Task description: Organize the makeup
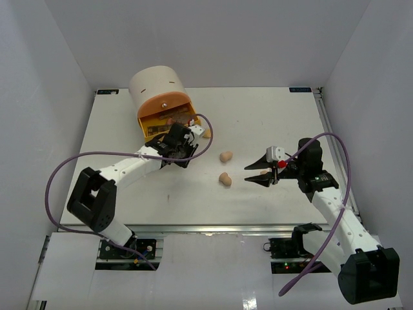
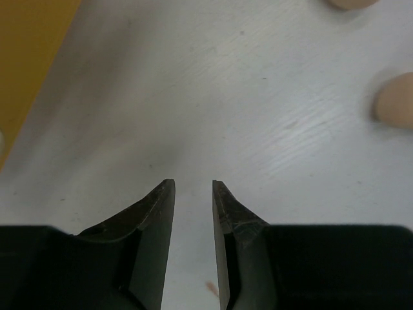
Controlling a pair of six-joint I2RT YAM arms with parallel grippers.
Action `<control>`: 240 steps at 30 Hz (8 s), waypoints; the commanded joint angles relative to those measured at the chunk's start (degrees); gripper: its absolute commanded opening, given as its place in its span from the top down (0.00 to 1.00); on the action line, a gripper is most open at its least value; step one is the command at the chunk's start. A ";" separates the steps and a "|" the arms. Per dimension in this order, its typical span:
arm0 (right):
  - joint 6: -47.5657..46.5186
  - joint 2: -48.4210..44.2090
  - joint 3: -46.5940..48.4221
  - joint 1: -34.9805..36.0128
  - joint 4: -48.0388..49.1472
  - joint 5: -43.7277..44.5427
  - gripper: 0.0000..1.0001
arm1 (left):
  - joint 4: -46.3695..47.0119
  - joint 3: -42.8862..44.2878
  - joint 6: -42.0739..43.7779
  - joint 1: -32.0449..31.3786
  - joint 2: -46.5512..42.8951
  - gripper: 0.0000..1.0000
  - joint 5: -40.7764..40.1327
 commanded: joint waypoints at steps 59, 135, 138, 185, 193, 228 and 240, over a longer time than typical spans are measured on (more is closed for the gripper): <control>-0.39 2.53 1.54 -2.82 1.88 1.59 0.54 | 20.35 16.48 0.76 16.83 6.25 0.14 7.71; 0.67 4.37 2.24 -4.06 1.84 1.42 0.54 | 67.42 -3.90 -52.99 34.26 25.51 0.51 15.39; 0.67 4.29 2.24 -4.14 1.84 1.51 0.54 | 67.47 -3.18 -53.69 34.32 26.55 0.58 16.23; 0.85 4.64 2.23 -4.93 1.20 4.23 0.41 | 63.67 -28.16 -47.63 34.49 -5.86 0.15 21.87; 4.84 6.72 4.31 -5.36 0.19 9.64 0.39 | 51.76 -32.38 -44.07 34.49 -22.00 0.15 24.84; -1.53 36.47 21.94 6.60 -33.16 69.80 0.41 | 5.52 -27.37 -21.09 31.51 -66.78 0.09 26.46; -2.32 44.08 21.85 6.64 -30.67 66.93 0.59 | 5.05 -27.61 -21.49 31.51 -71.13 0.05 24.23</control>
